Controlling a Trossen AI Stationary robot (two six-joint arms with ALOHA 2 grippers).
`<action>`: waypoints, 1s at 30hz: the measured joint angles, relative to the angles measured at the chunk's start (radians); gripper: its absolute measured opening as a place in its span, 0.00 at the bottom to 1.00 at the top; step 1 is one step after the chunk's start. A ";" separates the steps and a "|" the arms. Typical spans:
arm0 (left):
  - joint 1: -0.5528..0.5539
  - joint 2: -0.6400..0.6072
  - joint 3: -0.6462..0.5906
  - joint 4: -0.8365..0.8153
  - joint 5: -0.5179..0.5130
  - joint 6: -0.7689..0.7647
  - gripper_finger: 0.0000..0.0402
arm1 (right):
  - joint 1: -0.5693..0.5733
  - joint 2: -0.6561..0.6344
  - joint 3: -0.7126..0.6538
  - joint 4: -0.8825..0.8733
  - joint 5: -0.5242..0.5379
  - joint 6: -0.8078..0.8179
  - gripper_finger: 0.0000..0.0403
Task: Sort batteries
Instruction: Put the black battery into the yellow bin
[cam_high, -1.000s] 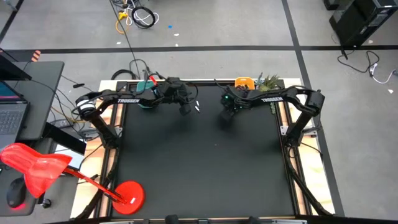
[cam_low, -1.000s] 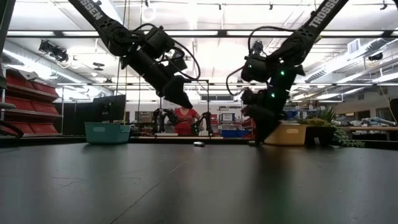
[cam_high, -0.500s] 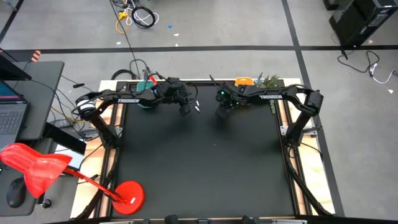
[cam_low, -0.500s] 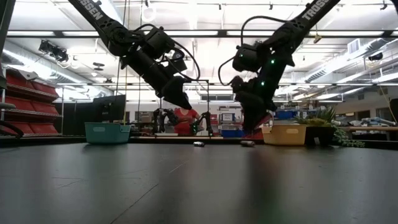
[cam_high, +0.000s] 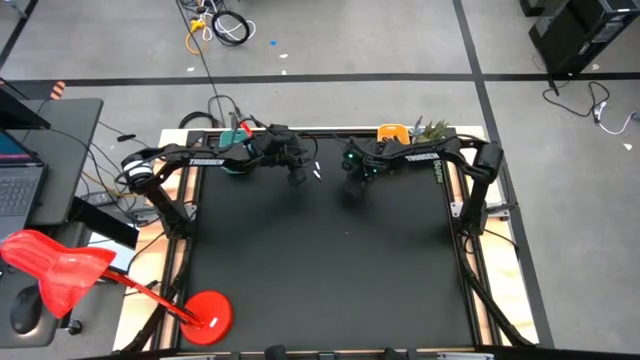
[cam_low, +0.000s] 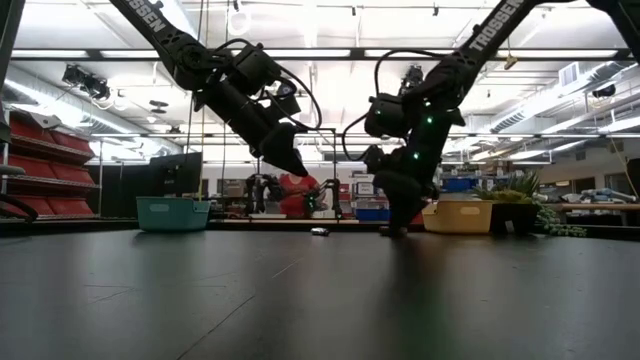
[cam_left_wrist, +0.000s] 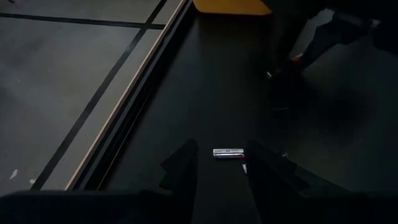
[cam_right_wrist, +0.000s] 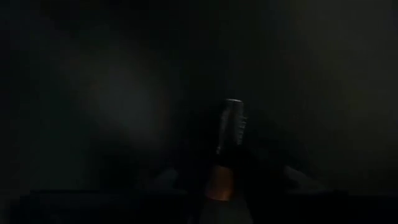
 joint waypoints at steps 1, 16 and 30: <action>0.000 0.000 0.000 0.000 0.000 0.000 0.35 | 0.000 0.000 0.000 -0.003 -0.001 -0.012 0.23; 0.000 0.000 0.000 -0.007 0.000 -0.001 0.35 | -0.045 -0.132 -0.009 -0.055 0.048 -0.125 0.09; 0.000 0.000 0.000 -0.012 0.000 -0.002 0.35 | -0.206 -0.322 -0.006 -0.125 0.349 -0.072 0.14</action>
